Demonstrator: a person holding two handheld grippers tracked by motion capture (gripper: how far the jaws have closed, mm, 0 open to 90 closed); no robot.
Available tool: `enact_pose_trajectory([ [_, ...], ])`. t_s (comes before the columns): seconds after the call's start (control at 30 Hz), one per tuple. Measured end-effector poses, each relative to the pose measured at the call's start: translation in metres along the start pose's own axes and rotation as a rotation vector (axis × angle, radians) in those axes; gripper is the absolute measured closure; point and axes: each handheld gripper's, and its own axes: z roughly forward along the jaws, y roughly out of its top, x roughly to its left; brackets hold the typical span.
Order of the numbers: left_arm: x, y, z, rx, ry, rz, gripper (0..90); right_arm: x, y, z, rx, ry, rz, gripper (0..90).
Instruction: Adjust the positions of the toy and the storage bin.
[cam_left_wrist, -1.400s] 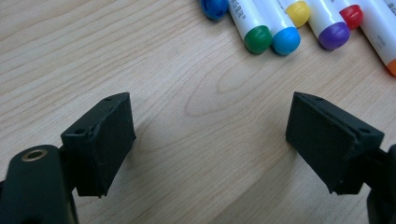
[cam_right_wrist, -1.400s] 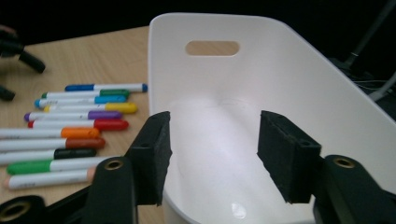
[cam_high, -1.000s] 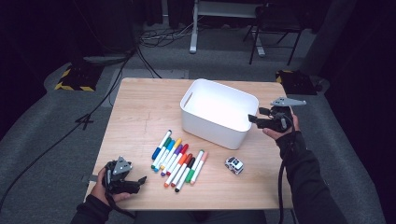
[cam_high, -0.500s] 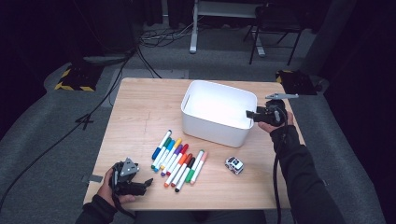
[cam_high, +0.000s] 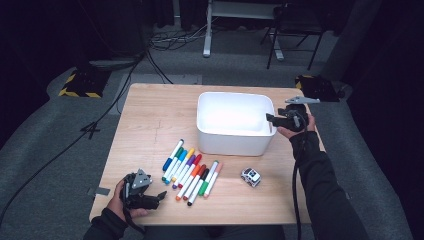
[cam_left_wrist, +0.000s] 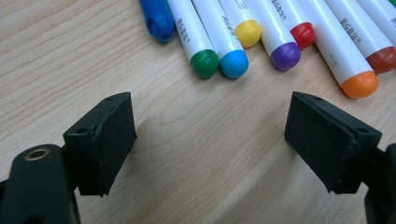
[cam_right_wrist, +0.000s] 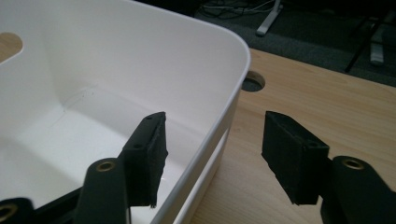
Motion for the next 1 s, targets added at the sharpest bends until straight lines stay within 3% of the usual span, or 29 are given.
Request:
enact_pose_trajectory([
  [0.23,0.0,0.0,0.0,-0.001,-0.007,0.004,17.3,-0.008,-0.005,-0.032,-0.083,0.019,-0.016,35.2],
  [0.27,-0.002,-0.001,-0.001,0.004,-0.044,0.031,17.3,-0.011,-0.008,-0.042,-0.111,0.028,-0.02,33.9],
  [0.33,-0.002,-0.001,-0.001,0.006,-0.057,0.042,17.3,-0.013,-0.009,-0.046,-0.121,0.037,-0.013,33.3],
  [0.43,-0.002,0.0,-0.001,0.005,-0.046,0.048,16.1,-0.015,-0.018,-0.06,-0.146,0.059,-0.032,28.9],
  [0.6,-0.002,0.0,0.0,0.008,-0.041,0.037,15.0,-0.014,-0.034,-0.07,-0.139,0.082,-0.087,24.3],
  [0.73,-0.002,0.0,-0.001,0.004,-0.01,0.022,14.7,-0.011,-0.047,-0.075,-0.13,0.104,-0.124,22.8],
  [0.8,-0.001,-0.001,0.0,-0.002,0.02,-0.004,14.4,-0.008,-0.062,-0.077,-0.11,0.131,-0.146,21.5],
  [1.0,-0.001,-0.001,-0.002,0.0,0.024,0.016,14.5,-0.002,-0.091,-0.079,-0.059,0.159,-0.181,21.4],
])
